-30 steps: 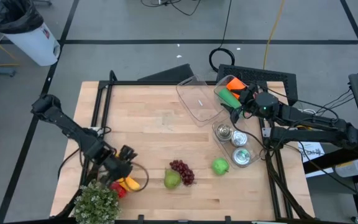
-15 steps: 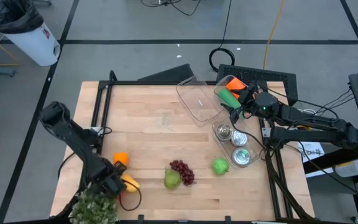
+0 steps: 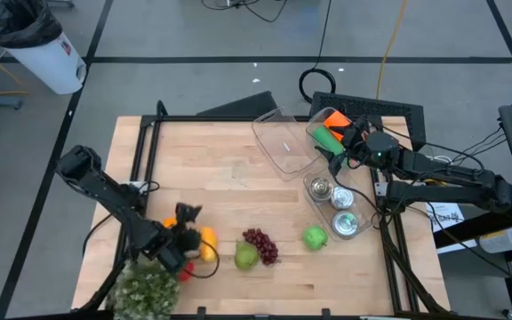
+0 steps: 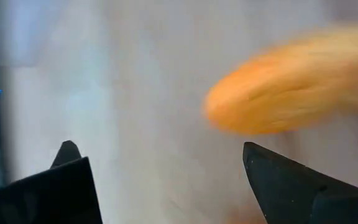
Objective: Pick & Place Food Item
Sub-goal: Move the produce to the center of the table
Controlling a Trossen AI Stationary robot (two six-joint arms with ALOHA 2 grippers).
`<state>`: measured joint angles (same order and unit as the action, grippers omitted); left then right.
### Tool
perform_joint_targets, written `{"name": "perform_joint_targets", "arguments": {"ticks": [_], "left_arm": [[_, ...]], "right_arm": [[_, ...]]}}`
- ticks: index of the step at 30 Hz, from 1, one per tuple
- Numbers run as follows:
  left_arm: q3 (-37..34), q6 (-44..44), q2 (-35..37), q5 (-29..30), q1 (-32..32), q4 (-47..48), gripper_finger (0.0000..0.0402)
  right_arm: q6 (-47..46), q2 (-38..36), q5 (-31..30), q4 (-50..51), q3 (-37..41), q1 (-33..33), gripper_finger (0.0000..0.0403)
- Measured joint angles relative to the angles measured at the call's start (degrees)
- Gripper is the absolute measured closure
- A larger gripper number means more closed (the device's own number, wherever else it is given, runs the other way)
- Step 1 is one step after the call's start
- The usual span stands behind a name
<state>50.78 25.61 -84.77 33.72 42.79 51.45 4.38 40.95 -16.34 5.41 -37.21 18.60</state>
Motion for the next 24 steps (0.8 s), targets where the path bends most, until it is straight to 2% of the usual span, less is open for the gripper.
{"name": "perform_joint_targets", "arguments": {"ticks": [2, 5, 8, 11, 16, 18, 24], "left_arm": [[0.1, 3.1, 0.1, 5.5, -1.4, -0.6, 0.0151], [1.5, 4.8, 1.2, 5.2, -3.6, 0.6, 0.0151], [4.2, 5.4, 3.1, 1.1, -5.5, 4.2, 0.0151], [7.1, 10.0, 4.3, -4.4, -7.2, 7.7, 0.0151], [9.5, 16.1, 5.9, -21.8, -8.4, 15.5, 0.0151], [8.4, 19.2, 5.8, -26.7, -8.1, 18.1, 0.0151], [2.4, 27.3, 4.7, -31.8, -7.4, 22.7, 0.0151]], "right_arm": [[0.0, 0.0, 0.0, 0.0, 0.0, 0.0, 0.0053], [0.0, 0.0, 0.0, 0.1, 0.0, 0.0, 0.0053], [-0.2, 0.0, 0.0, 0.2, 0.0, 0.0, 0.0053], [-0.2, 0.0, 0.0, 0.5, 0.0, 0.0, 0.0053], [-0.2, 0.0, 0.0, 0.9, 0.0, 0.0, 0.0053], [-0.2, 0.0, 0.0, 0.9, 0.0, 0.0, 0.0053], [-0.2, 0.0, 0.1, 0.9, 0.0, 0.0, 0.0053]]}}
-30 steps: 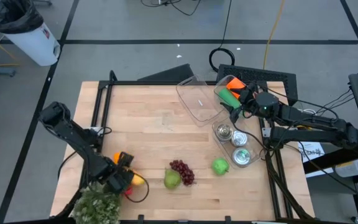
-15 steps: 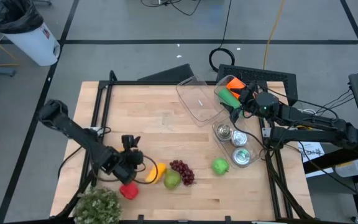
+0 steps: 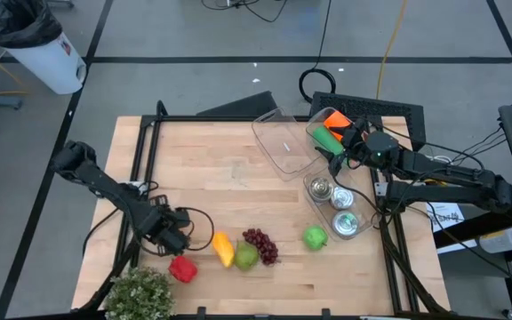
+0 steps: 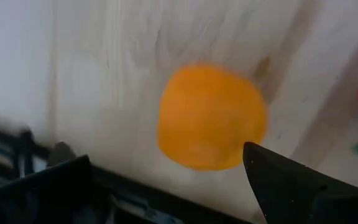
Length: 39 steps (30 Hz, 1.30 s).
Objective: Pick & Place Food Item
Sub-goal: Move the produce to the center of the table
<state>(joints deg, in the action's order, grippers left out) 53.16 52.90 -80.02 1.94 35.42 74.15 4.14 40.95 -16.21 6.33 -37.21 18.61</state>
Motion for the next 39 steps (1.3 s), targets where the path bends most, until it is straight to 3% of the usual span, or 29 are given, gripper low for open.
{"name": "perform_joint_targets", "arguments": {"ticks": [5, 8, 13, 17, 19, 21, 28, 33, 39], "left_arm": [[-5.4, 5.4, 0.0, -5.5, -0.1, -0.3, 0.0151], [-8.2, 6.5, 0.1, -4.3, -0.1, -0.9, 0.0151], [-11.1, 7.6, 0.1, 9.7, -1.1, -3.8, 0.0151], [-11.7, 3.7, 0.1, 28.0, -3.5, -13.3, 0.0151], [-10.4, -0.5, 0.1, 31.2, -4.9, -16.2, 0.0151], [-7.7, -6.8, 0.1, 26.7, -6.4, -17.3, 0.0151], [5.9, -19.6, 0.1, -5.2, -6.3, -18.6, 0.0151], [8.1, -27.4, 0.1, -5.6, -0.1, -25.5, 0.0151], [6.8, -20.0, -3.4, -8.7, 6.4, -21.5, 0.0151]], "right_arm": [[0.0, 0.0, 0.0, 0.0, 0.0, 0.0, 0.0053], [0.0, 0.0, 0.0, 0.0, 0.0, 0.0, 0.0053], [0.0, 0.0, 0.0, -0.1, 0.0, 0.0, 0.0053], [0.0, 0.0, 0.0, -0.1, 0.0, 0.0, 0.0053], [0.0, 0.0, 0.0, -0.1, 0.0, 0.0, 0.0053], [0.0, 0.0, 0.0, -0.1, 0.0, 0.0, 0.0053], [0.0, 0.0, 0.0, -0.1, 0.0, 0.0, 0.0053], [0.0, 0.0, 0.0, 0.8, 0.0, 0.0, 0.0053], [0.0, 0.0, 0.0, 1.7, 0.0, 0.0, 0.0053]]}}
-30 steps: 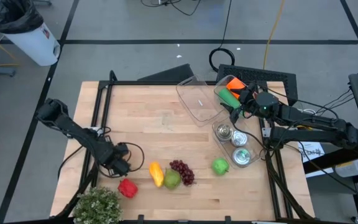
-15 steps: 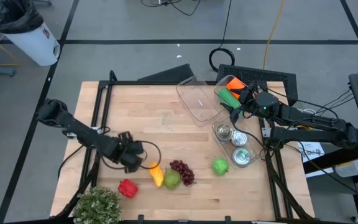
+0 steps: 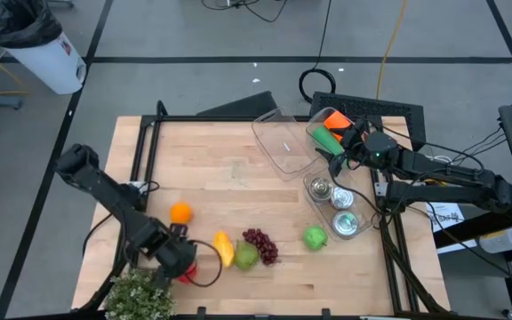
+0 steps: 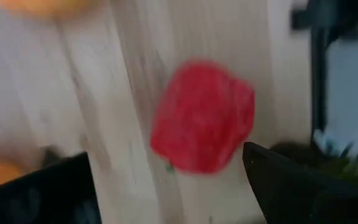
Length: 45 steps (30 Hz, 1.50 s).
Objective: Pick & Place Food Item
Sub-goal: Move the produce to the center of the table
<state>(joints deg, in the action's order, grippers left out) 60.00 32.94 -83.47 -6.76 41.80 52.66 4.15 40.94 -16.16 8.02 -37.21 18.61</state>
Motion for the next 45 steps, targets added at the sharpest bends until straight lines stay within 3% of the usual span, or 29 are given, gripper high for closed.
{"name": "perform_joint_targets", "arguments": {"ticks": [10, 16, 19, 22, 25, 27, 29, 35, 38, 41, 45], "left_arm": [[0.1, 3.2, -7.8, -0.7, 3.4, -5.6, 0.0151], [0.1, -5.3, -14.5, 2.7, 3.1, -3.6, 0.0151], [0.1, -11.3, -15.9, 12.4, 2.2, -0.9, 0.0151], [0.0, -17.2, -15.9, 30.3, 0.0, 0.6, 0.0151], [0.1, -15.5, -14.3, 48.3, -3.4, 0.8, 0.0151], [0.6, -12.4, -12.3, 53.9, -5.8, 1.2, 0.0151], [1.5, -9.1, -9.7, 52.1, -7.6, 2.2, 0.0151], [2.4, 11.0, 0.7, 27.7, -13.1, 8.0, 0.0151], [2.4, 17.5, 4.8, 21.0, -14.0, 8.8, 0.0151], [2.4, 18.1, 8.3, 19.4, -14.1, 9.1, 0.0151], [2.4, 18.1, 13.9, 27.6, -14.1, 6.6, 0.0151]], "right_arm": [[-0.3, 0.0, -0.1, -0.2, 0.0, 0.0, 0.0053], [-0.3, 0.0, -0.1, -0.5, 0.0, 0.0, 0.0053], [-0.3, 0.0, -0.1, -1.2, 0.0, 0.0, 0.0053], [-0.3, 0.0, -0.1, -2.7, 0.0, 0.0, 0.0053], [-0.5, 0.0, 0.0, -3.5, 0.0, 0.0, 0.0053], [-0.5, 0.0, -0.1, -3.4, 0.0, 0.0, 0.0053], [-0.5, 0.0, 0.0, -3.3, 0.0, 0.0, 0.0053], [-0.5, 0.0, 0.0, -2.9, 0.0, 0.0, 0.0053], [-0.9, 0.0, 0.0, -2.9, 0.0, 0.0, 0.0053], [-3.6, 0.3, 3.0, -3.3, 0.6, -0.4, 0.0053], [-3.0, 4.1, 14.0, -13.1, 3.9, -2.8, 0.0053]]}}
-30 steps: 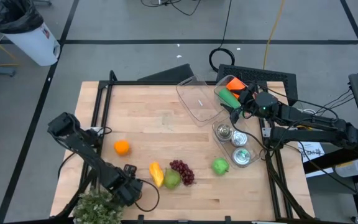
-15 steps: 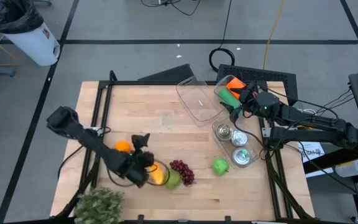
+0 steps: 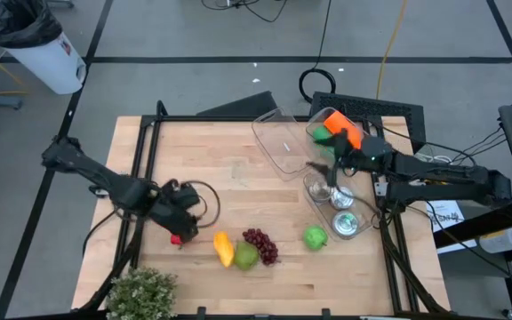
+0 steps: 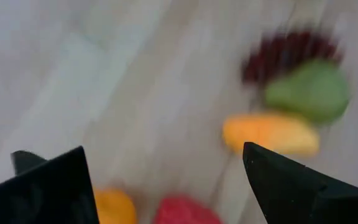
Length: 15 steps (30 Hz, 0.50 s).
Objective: Pick & Place Food Item
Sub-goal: Move the produce to the center of the table
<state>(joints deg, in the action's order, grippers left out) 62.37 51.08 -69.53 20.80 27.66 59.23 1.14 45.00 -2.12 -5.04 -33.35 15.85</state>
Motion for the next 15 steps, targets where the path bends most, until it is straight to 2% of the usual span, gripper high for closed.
{"name": "perform_joint_targets", "arguments": {"ticks": [2, 4, 6, 8, 10, 13, 15], "left_arm": [[0.0, -1.0, 3.1, 4.9, 0.3, -1.5, 0.0151], [0.0, -2.8, 5.8, 9.8, 0.9, -2.9, 0.0151], [0.0, -3.3, 7.9, 14.4, 1.8, -3.2, 0.0151], [0.0, -2.0, 9.2, 14.9, 2.6, -2.9, 0.0151], [0.0, -0.3, 9.4, 10.5, 3.2, -2.8, 0.0151], [0.0, 1.3, 8.2, -1.0, 4.2, -1.3, 0.0151], [0.0, 5.4, 6.5, -8.0, 4.8, 3.5, 0.0151]], "right_arm": [[1.4, 3.9, 3.2, -8.0, 1.4, -2.3, 0.0053], [3.3, 8.5, 3.8, -13.7, 1.4, -5.1, 0.0053], [5.3, 13.2, 3.6, -16.1, -0.1, -7.7, 0.0053], [6.4, 16.9, 3.5, -15.9, -2.5, -9.6, 0.0053], [7.2, 19.5, 3.1, -15.3, -4.9, -10.8, 0.0053], [8.7, 21.8, 0.2, -14.9, -6.2, -12.4, 0.0053], [9.8, 22.3, -1.2, -14.6, -6.3, -12.9, 0.0053]]}}
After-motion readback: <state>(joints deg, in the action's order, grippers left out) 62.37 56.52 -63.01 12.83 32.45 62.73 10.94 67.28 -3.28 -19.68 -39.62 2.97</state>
